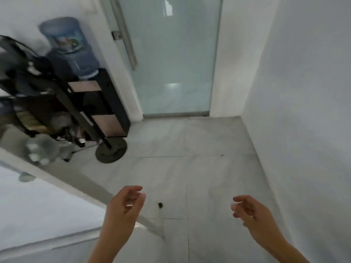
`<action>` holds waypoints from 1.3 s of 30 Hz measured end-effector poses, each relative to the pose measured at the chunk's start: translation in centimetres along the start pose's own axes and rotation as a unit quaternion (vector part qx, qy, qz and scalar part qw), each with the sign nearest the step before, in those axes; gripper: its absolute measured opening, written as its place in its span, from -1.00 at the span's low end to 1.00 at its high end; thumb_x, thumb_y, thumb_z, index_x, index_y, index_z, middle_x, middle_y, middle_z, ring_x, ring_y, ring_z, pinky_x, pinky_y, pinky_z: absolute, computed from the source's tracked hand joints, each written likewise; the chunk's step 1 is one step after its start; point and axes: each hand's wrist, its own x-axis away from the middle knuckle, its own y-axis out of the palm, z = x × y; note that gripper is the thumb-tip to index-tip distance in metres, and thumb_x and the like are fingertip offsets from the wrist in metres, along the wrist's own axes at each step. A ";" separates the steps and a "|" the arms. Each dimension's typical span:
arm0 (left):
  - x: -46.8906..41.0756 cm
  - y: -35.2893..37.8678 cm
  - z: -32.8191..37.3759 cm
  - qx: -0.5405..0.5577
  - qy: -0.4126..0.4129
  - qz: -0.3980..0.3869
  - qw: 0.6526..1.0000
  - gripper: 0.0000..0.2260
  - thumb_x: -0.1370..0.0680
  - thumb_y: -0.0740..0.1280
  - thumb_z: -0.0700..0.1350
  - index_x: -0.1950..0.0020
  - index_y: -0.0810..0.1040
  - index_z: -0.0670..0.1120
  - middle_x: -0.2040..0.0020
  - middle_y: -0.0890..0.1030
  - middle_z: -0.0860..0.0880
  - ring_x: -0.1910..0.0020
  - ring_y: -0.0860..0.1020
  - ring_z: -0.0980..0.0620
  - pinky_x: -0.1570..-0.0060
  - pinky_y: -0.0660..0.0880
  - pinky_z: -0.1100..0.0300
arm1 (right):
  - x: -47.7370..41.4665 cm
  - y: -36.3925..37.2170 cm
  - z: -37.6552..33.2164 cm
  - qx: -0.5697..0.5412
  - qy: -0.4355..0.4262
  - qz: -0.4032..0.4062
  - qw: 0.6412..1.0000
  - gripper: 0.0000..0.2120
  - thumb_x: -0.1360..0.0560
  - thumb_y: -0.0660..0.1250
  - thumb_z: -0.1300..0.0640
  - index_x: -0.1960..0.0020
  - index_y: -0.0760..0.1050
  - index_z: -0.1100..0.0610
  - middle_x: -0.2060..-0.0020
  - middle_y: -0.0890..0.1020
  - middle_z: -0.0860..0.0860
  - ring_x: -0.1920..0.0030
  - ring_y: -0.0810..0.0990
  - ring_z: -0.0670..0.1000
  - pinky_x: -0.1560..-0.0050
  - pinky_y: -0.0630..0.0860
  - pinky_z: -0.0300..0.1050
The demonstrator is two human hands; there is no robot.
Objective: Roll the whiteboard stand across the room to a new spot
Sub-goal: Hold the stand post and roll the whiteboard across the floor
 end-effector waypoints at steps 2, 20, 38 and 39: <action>1.0 -1.6 0.5 0.001 -0.011 0.078 0.997 -0.81 -0.49 0.40 -0.24 0.10 0.61 0.07 0.17 0.70 0.02 0.15 0.67 -0.04 0.14 0.60 0.08 | -3.0 0.1 -1.9 0.032 -0.038 -0.057 0.997 -0.90 -0.47 0.40 0.14 0.07 0.56 -0.04 0.28 0.71 -0.05 0.26 0.69 -0.10 0.22 0.53 -0.11; 1.4 -9.0 6.3 -0.043 0.019 0.419 0.907 -0.67 -0.32 0.56 -0.06 0.04 0.52 0.16 0.10 0.65 0.20 0.10 0.64 0.16 0.12 0.56 0.33 | -8.4 23.3 -20.7 0.271 -0.469 -0.431 0.721 -0.37 -0.42 0.31 -0.22 -0.42 0.21 -0.13 -0.26 0.47 -0.23 -0.26 0.46 -0.19 -0.22 0.40 -0.26; -12.0 -20.4 7.1 -0.046 -0.116 0.553 0.823 -0.69 -0.36 0.51 -0.09 -0.05 0.54 -0.04 0.09 0.65 0.04 0.12 0.65 0.04 0.15 0.62 0.12 | -14.8 42.3 -31.4 0.255 -0.597 -0.508 0.566 -0.48 -0.45 0.27 -0.26 -0.25 0.29 0.03 -0.04 0.60 -0.06 0.05 0.65 0.05 0.16 0.54 -0.12; -12.9 -21.5 7.0 -0.048 -0.120 0.563 0.816 -0.68 -0.35 0.52 -0.13 -0.06 0.55 -0.07 0.07 0.65 0.01 0.11 0.64 -0.01 0.14 0.63 0.07 | -15.0 43.6 -32.3 0.257 -0.601 -0.511 0.558 -0.48 -0.45 0.27 -0.25 -0.25 0.29 0.04 -0.05 0.60 -0.04 0.06 0.65 0.08 0.16 0.53 -0.09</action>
